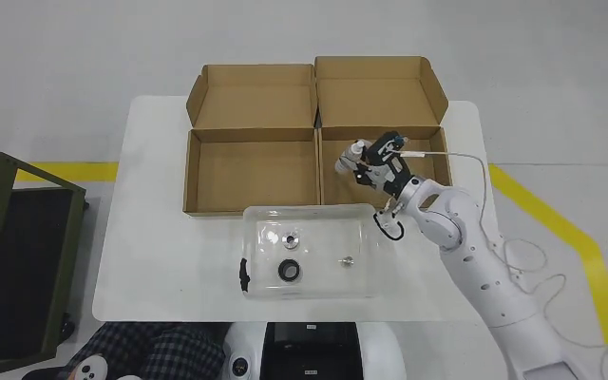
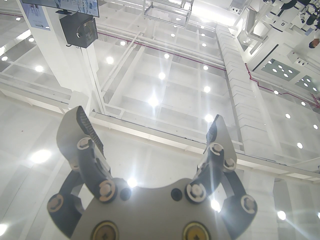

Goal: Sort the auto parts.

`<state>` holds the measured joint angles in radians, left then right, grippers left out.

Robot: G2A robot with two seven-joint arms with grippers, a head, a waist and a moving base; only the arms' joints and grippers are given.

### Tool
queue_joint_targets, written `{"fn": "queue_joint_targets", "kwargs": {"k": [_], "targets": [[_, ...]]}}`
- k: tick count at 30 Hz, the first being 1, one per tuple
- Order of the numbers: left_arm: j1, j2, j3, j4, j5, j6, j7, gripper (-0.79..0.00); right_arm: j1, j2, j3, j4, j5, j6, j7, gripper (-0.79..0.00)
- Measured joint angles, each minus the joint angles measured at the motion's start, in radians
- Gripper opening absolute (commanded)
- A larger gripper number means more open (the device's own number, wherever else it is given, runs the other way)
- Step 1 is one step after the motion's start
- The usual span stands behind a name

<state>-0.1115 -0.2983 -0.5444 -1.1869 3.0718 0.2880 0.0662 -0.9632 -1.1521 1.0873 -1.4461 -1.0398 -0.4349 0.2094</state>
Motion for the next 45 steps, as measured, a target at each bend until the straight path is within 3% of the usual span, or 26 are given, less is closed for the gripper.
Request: {"fn": "queue_joint_targets", "kwargs": {"k": [1,9,12,19,31,45], "targets": [[0.000,0.000,0.000,0.000,0.000,0.000,0.000,0.000,0.004,-0.001,-0.003,0.006,-0.001,0.003,0.002,-0.696],[0.000,0.000,0.000,0.000,0.000,0.000,0.000,0.000,0.027,-0.013,-0.031,0.044,-0.023,0.024,0.019,-0.702],[0.000,0.000,0.000,0.000,0.000,0.000,0.000,0.000,0.030,-0.017,-0.039,0.053,-0.034,0.033,0.019,-0.656],[0.000,0.000,0.000,0.000,0.000,0.000,0.000,0.000,0.037,-0.023,-0.051,0.070,-0.057,0.040,0.017,-0.015],[0.000,0.000,0.000,0.000,0.000,0.000,0.000,0.000,0.003,-0.011,0.006,-0.012,-0.102,0.014,0.008,0.000],[0.000,0.000,0.000,0.000,0.000,0.000,0.000,0.000,-0.258,0.047,0.183,-0.440,-0.178,-0.162,0.116,0.000]]}}
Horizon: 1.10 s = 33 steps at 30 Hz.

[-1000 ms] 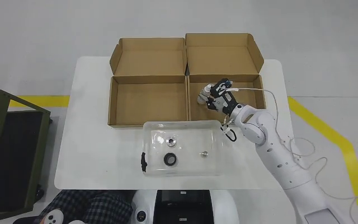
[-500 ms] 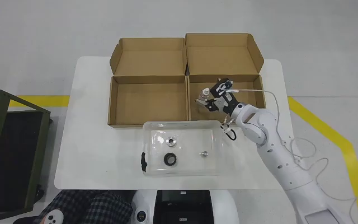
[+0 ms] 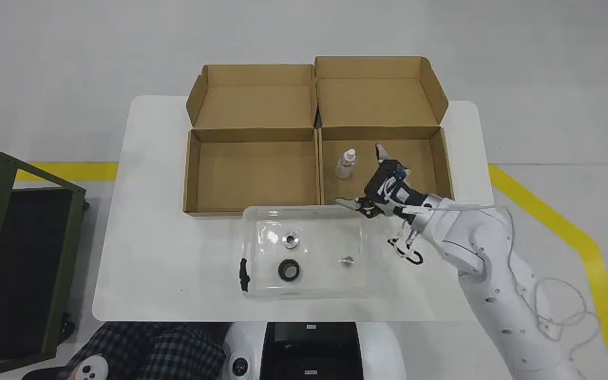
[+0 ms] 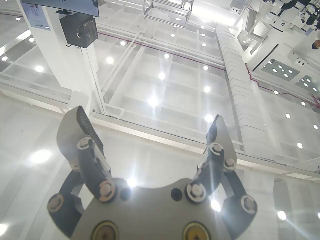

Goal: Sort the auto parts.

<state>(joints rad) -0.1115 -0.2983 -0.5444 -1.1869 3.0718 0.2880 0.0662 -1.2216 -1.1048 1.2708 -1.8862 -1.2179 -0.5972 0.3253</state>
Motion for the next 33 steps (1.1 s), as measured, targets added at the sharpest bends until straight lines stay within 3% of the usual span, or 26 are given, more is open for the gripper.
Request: {"fn": "queue_joint_targets", "kwargs": {"k": [15,33], "targets": [[0.000,0.000,0.000,0.000,0.000,0.000,0.000,0.000,-0.221,0.033,0.066,-0.234,-0.169,-0.102,0.037,0.000],[0.000,0.000,0.000,0.000,0.000,0.000,0.000,0.000,-0.275,0.042,-0.038,-0.262,-0.366,-0.126,0.182,0.000]]}}
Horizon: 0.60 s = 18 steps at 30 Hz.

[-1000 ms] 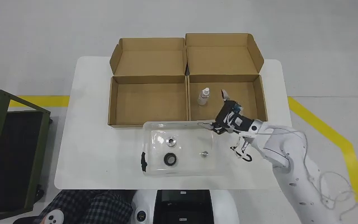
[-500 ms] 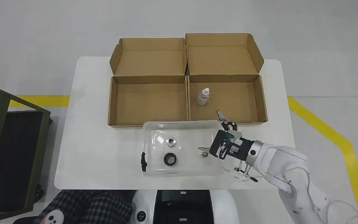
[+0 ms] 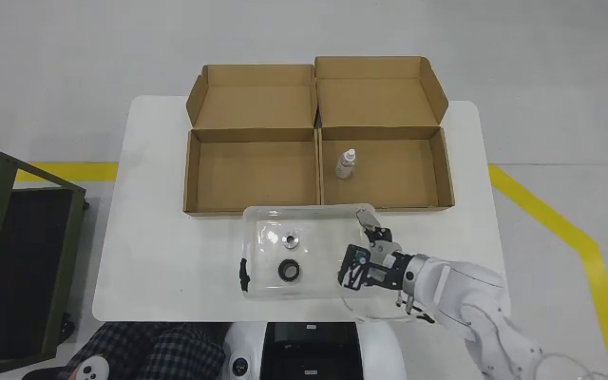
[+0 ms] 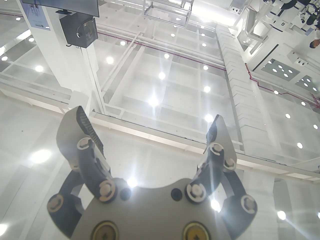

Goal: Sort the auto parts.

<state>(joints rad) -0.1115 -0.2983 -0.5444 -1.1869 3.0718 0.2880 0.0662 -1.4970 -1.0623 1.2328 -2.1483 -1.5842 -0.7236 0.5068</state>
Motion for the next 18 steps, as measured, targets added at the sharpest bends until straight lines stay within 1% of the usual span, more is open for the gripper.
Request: {"fn": "queue_joint_targets", "kwargs": {"k": [11,18], "targets": [[0.000,0.000,0.000,0.000,0.000,0.000,0.000,0.000,-0.007,0.003,-0.039,-0.024,-0.060,-0.007,0.065,0.000],[0.000,0.000,0.000,0.000,0.000,0.000,0.000,0.000,0.033,0.000,-0.066,-0.001,-0.017,-0.044,0.121,0.000]]}}
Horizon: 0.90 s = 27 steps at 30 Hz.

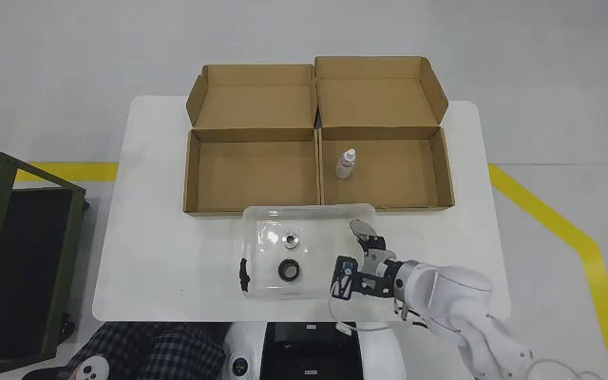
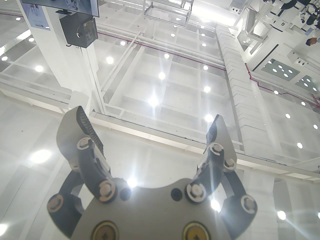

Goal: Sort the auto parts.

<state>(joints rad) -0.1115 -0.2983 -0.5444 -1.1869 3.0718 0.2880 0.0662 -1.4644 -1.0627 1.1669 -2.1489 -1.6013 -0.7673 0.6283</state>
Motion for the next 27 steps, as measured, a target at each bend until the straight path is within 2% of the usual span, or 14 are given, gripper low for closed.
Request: {"fn": "queue_joint_targets", "kwargs": {"k": [15,27], "targets": [[0.000,0.000,0.000,0.000,0.000,0.000,0.000,0.000,0.120,-0.017,-0.094,0.026,0.083,0.012,0.254,0.000],[0.000,0.000,0.000,0.000,0.000,0.000,0.000,0.000,0.165,-0.025,-0.148,0.069,0.098,0.029,0.329,-0.015]]}}
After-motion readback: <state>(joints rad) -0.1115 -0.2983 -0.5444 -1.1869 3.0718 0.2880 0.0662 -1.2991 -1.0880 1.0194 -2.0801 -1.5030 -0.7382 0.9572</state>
